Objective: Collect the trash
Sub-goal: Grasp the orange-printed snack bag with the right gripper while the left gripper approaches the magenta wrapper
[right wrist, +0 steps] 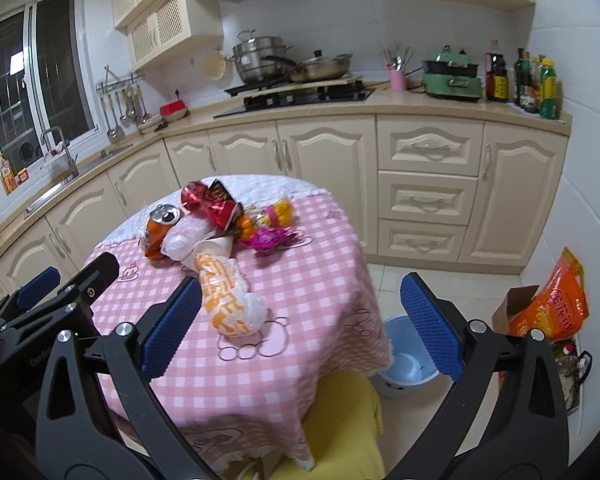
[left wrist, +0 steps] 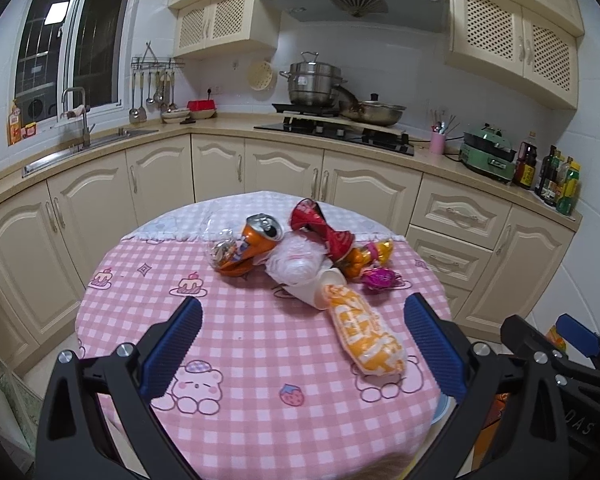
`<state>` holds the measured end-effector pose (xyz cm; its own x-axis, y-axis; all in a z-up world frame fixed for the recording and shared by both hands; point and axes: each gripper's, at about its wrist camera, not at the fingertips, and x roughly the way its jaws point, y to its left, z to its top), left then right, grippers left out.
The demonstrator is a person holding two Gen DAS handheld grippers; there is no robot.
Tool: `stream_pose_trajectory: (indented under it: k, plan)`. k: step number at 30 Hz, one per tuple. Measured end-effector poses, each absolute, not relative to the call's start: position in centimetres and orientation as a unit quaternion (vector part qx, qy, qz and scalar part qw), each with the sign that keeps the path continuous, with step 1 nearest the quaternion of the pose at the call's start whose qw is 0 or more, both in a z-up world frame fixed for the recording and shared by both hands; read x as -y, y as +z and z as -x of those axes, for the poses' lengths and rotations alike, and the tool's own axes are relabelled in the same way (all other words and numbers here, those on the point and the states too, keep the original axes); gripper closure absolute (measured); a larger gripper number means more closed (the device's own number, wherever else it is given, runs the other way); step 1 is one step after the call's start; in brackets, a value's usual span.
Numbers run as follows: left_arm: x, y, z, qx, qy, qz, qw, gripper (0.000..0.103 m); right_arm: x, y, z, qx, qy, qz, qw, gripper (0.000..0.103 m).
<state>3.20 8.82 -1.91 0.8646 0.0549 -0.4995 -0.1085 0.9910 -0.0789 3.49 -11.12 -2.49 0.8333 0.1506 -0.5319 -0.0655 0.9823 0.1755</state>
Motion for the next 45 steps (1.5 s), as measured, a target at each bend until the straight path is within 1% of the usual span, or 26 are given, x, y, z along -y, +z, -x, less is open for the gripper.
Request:
stream_pose_trajectory:
  k: [7, 16, 23, 27, 29, 30, 31, 34, 38, 45]
  plan:
    - [-12.5, -3.5, -5.5, -0.288, 0.053, 0.070, 0.954, 0.004, 7.6, -3.4, -6.7, -0.317, 0.076, -0.059, 0.944, 0.006]
    - [-16.7, -6.5, -8.6, -0.340, 0.079, 0.101, 0.932, 0.004, 3.7, -6.2, -11.3, -0.373, 0.107, -0.044, 0.921, 0.006]
    - [-18.5, -8.6, -10.3, -0.376, 0.097, 0.114, 0.914, 0.004, 2.2, -9.4, -14.6, -0.423, 0.122, -0.046, 0.897, 0.006]
    - [-18.8, -9.9, -11.1, -0.396, 0.102, 0.115, 0.905, 0.004, 1.7, -10.6, -15.7, -0.433, 0.125, -0.041, 0.892, 0.006]
    - [-18.7, -10.5, -11.6, -0.410, 0.099, 0.115, 0.899, 0.004, 1.5, -10.9, -15.9, -0.434, 0.125, -0.034, 0.891, 0.019]
    - [-18.7, -10.7, -11.8, -0.415, 0.096, 0.115, 0.897, 0.004, 1.7, -11.2, -16.1, -0.440, 0.130, -0.039, 0.888, 0.040]
    - [-18.5, -10.8, -11.9, -0.419, 0.093, 0.115, 0.896, 0.004, 2.0, -11.3, -16.2, -0.445, 0.142, -0.054, 0.883, 0.051]
    - [-17.2, -10.9, -12.5, -0.426, 0.076, 0.105, 0.895, 0.004, 2.9, -10.9, -15.9, -0.435, 0.167, -0.073, 0.882, 0.055]
    - [-14.7, -10.4, -13.1, -0.424, 0.052, 0.085, 0.900, 0.004, 4.5, -10.2, -15.1, -0.417, 0.158, -0.077, 0.892, 0.056]
    - [-9.1, -9.2, -15.1, -0.426, -0.003, 0.049, 0.903, 0.004, 11.3, -10.6, -14.4, -0.410, 0.111, -0.147, 0.893, 0.055]
